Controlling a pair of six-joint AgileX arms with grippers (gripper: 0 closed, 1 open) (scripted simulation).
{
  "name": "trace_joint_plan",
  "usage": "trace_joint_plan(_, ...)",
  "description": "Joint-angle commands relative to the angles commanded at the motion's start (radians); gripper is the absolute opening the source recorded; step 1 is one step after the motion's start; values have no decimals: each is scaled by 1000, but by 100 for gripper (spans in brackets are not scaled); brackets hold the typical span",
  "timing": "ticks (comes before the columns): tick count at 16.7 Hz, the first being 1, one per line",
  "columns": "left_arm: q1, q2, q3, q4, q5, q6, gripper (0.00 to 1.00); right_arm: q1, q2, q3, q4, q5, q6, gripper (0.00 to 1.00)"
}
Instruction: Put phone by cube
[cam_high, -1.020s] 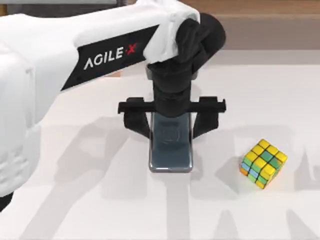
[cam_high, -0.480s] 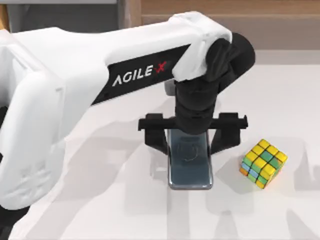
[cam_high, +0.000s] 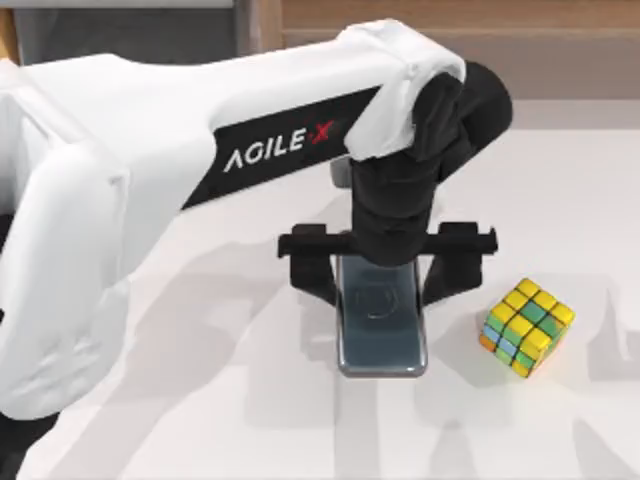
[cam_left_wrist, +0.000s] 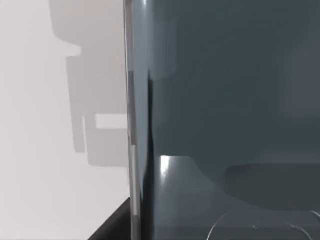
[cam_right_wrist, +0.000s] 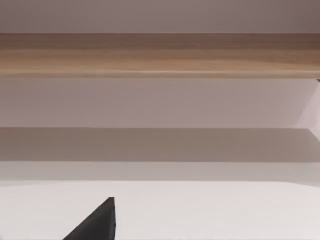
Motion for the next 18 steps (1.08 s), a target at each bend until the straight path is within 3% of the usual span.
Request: trace_joint_plan(18,-20,-76,64,41,-17,14,0,0,0,0,0,0,0,100)
